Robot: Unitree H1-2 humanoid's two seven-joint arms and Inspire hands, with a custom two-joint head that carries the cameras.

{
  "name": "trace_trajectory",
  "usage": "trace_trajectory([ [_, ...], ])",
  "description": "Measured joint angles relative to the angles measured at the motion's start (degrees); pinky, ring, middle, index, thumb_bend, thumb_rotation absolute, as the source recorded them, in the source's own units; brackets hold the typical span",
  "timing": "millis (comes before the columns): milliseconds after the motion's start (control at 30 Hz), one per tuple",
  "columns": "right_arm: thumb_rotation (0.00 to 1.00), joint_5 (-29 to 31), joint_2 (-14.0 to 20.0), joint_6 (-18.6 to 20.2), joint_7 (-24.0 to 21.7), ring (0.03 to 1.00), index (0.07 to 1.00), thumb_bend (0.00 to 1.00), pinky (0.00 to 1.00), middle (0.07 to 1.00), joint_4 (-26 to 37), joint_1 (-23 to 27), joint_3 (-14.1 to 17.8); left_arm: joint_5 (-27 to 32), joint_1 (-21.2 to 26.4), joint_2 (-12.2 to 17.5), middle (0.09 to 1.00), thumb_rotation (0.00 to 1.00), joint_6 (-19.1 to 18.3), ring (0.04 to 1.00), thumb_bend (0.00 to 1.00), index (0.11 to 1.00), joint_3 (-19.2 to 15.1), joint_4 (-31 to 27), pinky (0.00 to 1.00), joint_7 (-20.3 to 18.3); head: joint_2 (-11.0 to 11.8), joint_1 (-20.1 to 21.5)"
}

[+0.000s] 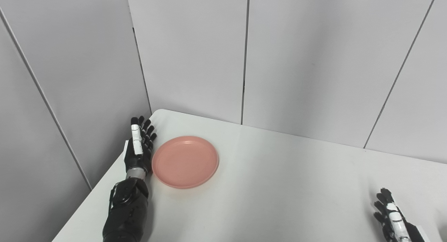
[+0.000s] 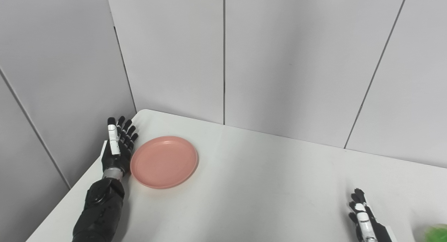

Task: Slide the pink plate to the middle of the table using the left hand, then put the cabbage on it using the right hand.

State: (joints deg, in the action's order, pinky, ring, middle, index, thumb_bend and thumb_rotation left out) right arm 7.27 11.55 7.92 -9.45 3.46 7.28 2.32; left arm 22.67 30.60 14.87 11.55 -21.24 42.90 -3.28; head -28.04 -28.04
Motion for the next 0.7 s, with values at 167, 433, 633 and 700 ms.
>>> trace_trajectory([
  [167, 1.0, -1.0, 0.0, 0.0, 0.1, 1.0, 1.0, 0.12, 1.0, 1.0, 0.0, 0.0, -0.1, 0.0, -0.1, 0.0, 0.972, 0.96, -1.6, 0.979, 0.92, 0.967, 1.2, -0.5, 0.99, -1.8, -0.2, 0.4],
  [433, 1.0, -2.1, -0.1, 0.0, 0.1, 1.0, 1.0, 0.17, 1.0, 1.0, 0.0, 0.0, -0.3, 0.0, -0.8, -0.7, 0.951, 0.94, -5.5, 0.956, 0.92, 0.952, 2.4, -3.7, 0.96, -2.4, -0.5, 2.0],
  [633, 1.0, -3.4, -0.1, -1.2, 0.1, 1.0, 1.0, 0.2, 1.0, 0.999, -0.3, 0.0, -0.8, -0.3, -1.7, -1.3, 0.953, 0.94, -6.6, 0.956, 0.92, 0.951, 4.1, -5.8, 0.96, -3.2, -0.8, 3.7],
  [700, 1.0, -3.6, -0.1, -2.0, 0.1, 0.999, 1.0, 0.22, 1.0, 0.993, -0.8, 0.0, -0.9, -0.3, -2.0, -1.6, 0.957, 0.94, -7.4, 0.957, 0.92, 0.955, 4.7, -6.6, 0.96, -3.6, -1.0, 4.4],
])
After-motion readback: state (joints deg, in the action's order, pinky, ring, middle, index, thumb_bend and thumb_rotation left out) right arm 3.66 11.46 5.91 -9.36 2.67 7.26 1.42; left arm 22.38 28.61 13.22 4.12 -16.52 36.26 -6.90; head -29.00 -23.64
